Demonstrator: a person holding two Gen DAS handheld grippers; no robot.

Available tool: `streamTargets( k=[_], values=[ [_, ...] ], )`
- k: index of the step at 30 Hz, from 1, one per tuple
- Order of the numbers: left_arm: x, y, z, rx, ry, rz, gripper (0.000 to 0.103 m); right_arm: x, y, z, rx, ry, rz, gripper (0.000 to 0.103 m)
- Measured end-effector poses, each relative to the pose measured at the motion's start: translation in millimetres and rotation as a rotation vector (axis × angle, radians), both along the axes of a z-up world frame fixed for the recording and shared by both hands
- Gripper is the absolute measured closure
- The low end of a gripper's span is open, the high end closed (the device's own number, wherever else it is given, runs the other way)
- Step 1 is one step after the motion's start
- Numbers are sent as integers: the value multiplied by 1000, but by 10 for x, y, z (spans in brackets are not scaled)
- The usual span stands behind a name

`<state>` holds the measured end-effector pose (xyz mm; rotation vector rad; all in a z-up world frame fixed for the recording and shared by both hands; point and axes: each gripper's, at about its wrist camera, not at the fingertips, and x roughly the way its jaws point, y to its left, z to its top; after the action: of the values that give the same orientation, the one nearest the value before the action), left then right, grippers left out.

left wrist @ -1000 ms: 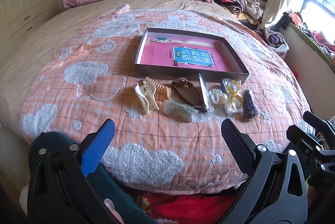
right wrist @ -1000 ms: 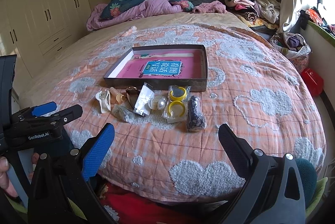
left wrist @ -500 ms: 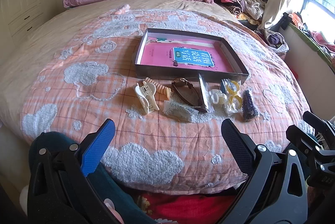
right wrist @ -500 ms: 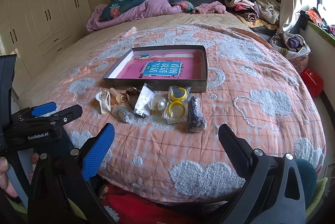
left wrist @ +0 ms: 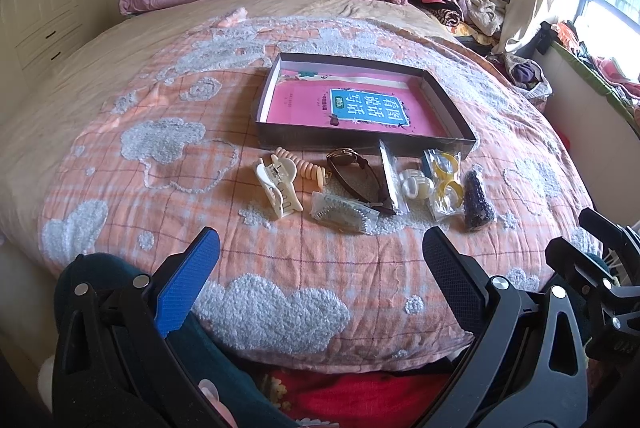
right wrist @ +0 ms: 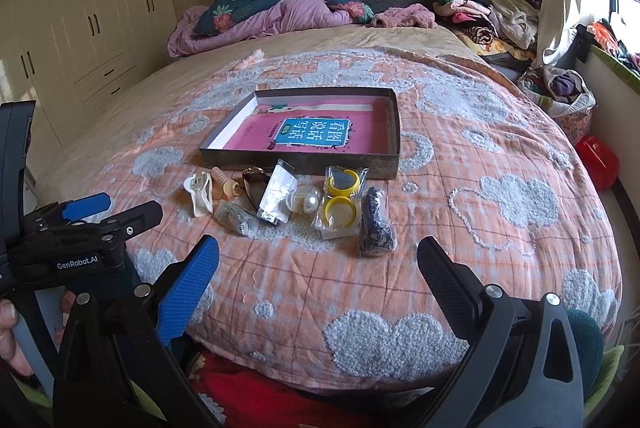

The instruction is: Organize jewelry

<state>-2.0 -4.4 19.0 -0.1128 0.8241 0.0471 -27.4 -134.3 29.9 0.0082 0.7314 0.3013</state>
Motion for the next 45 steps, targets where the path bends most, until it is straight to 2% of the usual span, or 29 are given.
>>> streamTargets(
  k=[11, 28, 36, 41, 45],
  values=[
    [113, 34, -56, -1, 6, 8, 8, 154, -21, -12, -5, -9, 11, 4],
    [573, 533, -195, 14, 65, 111, 8, 709, -210, 10, 12, -7, -49, 4],
    [850, 638, -466, 16, 136, 126, 8, 991, -322, -58, 1, -7, -99, 4],
    [1004, 614, -636, 37, 173, 128, 8, 1097, -454, -225, 6, 36, -134, 4],
    [1092, 672, -768, 9, 195, 134, 8, 1134, -525, -392, 8, 78, -146, 4]
  ],
)
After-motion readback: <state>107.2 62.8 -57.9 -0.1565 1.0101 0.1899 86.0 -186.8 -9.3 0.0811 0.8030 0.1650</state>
